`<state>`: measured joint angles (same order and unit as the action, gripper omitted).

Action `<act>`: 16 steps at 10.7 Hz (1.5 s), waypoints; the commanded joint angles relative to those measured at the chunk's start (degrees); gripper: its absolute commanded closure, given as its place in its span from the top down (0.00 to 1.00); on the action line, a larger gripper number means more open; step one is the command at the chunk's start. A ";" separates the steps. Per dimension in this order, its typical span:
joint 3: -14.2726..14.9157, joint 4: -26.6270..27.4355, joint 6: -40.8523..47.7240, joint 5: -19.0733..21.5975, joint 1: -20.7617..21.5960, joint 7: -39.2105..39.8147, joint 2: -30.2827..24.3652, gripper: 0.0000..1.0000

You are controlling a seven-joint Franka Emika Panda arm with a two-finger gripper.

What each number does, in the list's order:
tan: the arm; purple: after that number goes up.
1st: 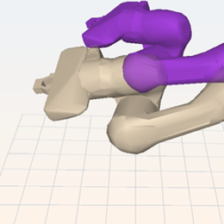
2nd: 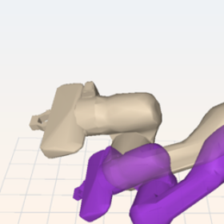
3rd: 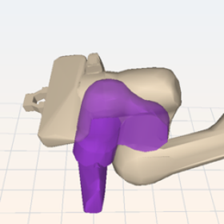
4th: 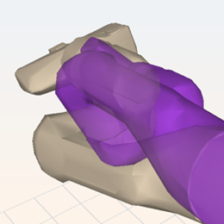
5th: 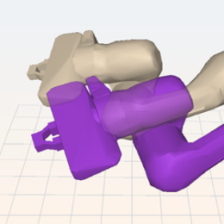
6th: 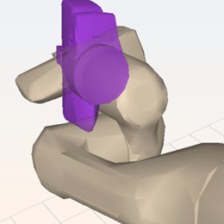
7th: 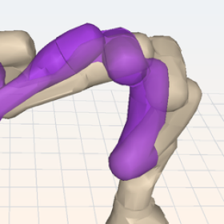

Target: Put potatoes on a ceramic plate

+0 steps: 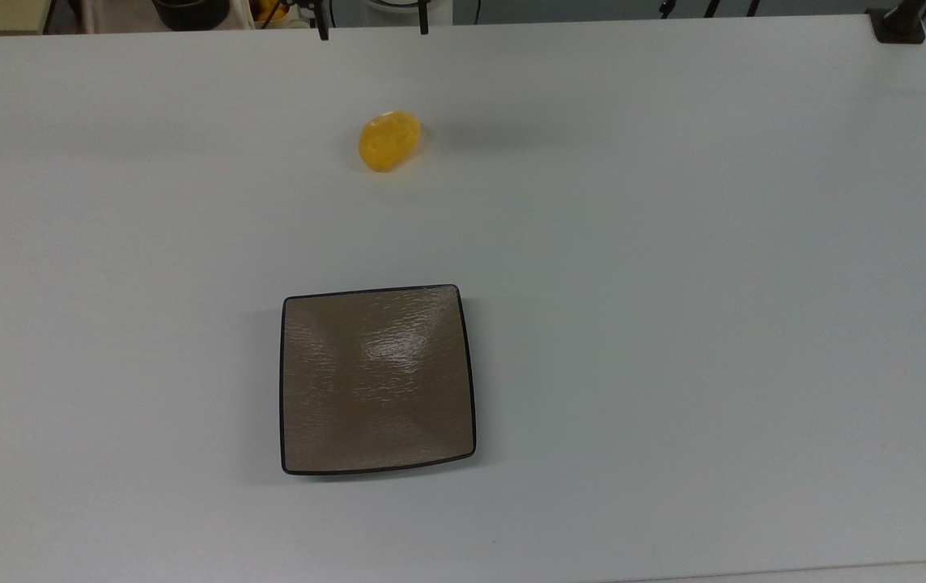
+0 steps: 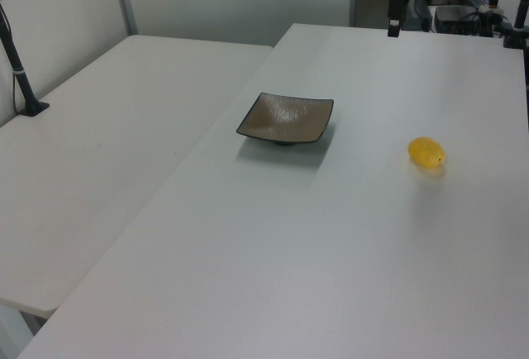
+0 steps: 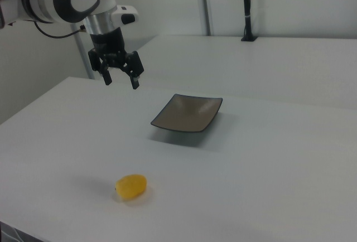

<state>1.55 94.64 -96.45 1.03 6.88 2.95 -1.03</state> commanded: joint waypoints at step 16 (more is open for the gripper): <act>-0.76 1.77 2.22 0.90 -1.34 -0.84 -1.07 1.00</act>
<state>1.21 94.83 -96.37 1.03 6.35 2.92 -0.91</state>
